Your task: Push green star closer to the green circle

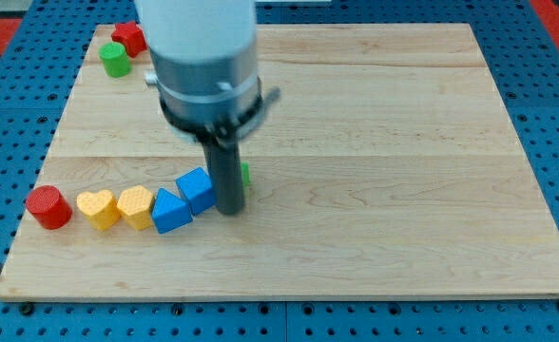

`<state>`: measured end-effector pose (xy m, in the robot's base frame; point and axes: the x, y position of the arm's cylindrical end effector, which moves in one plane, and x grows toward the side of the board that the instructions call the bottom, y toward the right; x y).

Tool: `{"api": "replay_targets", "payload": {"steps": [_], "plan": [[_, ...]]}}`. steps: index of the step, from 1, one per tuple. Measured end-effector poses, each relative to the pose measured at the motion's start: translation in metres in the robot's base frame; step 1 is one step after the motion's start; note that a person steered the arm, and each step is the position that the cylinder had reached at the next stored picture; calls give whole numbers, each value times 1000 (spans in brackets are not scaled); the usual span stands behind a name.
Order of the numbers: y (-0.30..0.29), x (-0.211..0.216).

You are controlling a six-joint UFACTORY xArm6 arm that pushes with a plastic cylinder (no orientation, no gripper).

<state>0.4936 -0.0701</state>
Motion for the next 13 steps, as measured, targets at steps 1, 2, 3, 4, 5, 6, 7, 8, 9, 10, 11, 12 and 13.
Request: {"api": "replay_targets", "payload": {"steps": [1, 2, 3, 4, 5, 6, 7, 8, 9, 10, 11, 12, 13], "plan": [[-20, -49], [-11, -64], [14, -44], [50, -56], [34, -95], [21, -106], [19, -86], [35, -71], [6, -78], [-39, -117], [-68, -133], [-68, -126], [-76, -126]]}}
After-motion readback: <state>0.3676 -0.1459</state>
